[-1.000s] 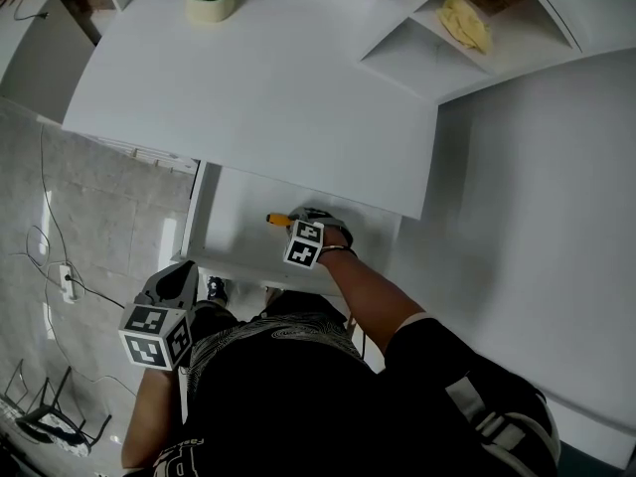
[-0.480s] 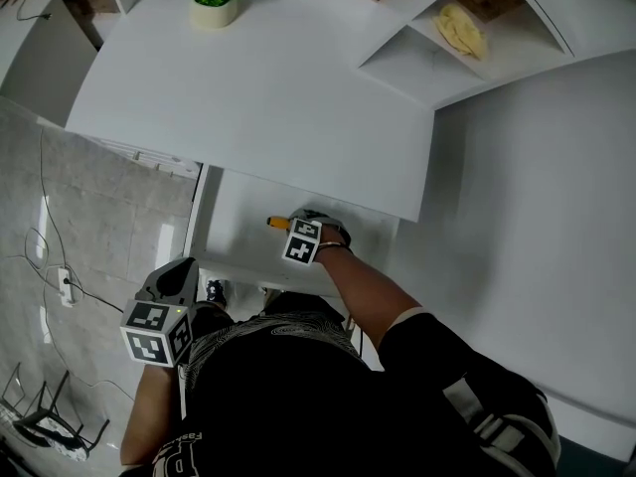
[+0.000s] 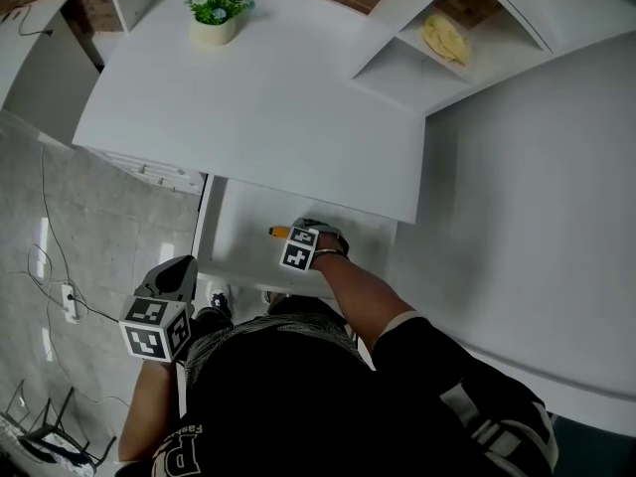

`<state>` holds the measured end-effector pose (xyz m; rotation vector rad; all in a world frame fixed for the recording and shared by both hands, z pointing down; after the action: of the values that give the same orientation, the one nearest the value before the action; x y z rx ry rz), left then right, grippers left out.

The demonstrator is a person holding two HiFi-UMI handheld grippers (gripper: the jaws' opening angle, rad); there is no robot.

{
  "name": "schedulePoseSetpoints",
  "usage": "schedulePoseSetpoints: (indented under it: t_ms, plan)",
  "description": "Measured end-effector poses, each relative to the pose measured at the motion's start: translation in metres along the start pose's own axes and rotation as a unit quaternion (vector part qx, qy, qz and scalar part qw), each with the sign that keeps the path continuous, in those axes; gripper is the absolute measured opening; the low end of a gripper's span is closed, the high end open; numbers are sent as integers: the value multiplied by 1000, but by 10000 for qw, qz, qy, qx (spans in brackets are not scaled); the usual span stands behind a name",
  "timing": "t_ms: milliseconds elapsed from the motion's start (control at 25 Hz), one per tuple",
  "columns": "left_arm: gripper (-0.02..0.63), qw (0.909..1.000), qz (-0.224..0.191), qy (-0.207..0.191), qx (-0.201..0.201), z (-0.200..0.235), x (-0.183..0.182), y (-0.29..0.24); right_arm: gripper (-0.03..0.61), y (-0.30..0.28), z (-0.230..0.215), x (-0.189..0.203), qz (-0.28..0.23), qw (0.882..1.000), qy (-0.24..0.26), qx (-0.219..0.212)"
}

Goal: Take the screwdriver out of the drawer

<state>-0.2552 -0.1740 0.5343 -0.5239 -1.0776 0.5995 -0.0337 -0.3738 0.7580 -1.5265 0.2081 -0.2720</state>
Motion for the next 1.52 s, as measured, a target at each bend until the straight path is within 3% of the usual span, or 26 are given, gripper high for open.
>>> schedulePoseSetpoints:
  t_ms: [280,480,680,920,1200,1400,1520]
  plan:
    - [15,9993,-85,-255,275,5,-11,1,78,27,12,-9,-294,9990,-111,323]
    - [15,9965,-48,-554,616,2,-17,-1,78,56,15,-12,-680,9935,-687,593]
    - [15,9927,-78,-823,876,-2,-24,3,78,85,20,-7,-1105,9790,-1445,919]
    - [15,9861,-127,-1139,1199,-8,-27,11,78,120,33,1,-1697,9469,-2399,1306]
    - [15,9770,-282,-1426,1560,-18,-35,25,78,167,52,2,-2286,9070,-3058,1775]
    - [15,9716,-361,-1493,1799,-23,-34,38,78,199,68,-4,-2926,8618,-3634,1989]
    - [15,9685,-382,-1566,1897,-24,-32,45,78,218,77,-11,-3217,8406,-3810,2116]
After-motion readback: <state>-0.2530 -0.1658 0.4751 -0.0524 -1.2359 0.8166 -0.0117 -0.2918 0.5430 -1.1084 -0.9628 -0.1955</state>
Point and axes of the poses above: the fingertips, and each gripper's own axes: y backward along the fingers, z to its left, x out of its underside, the point moved 10 cm from there along y, backward along the fingers
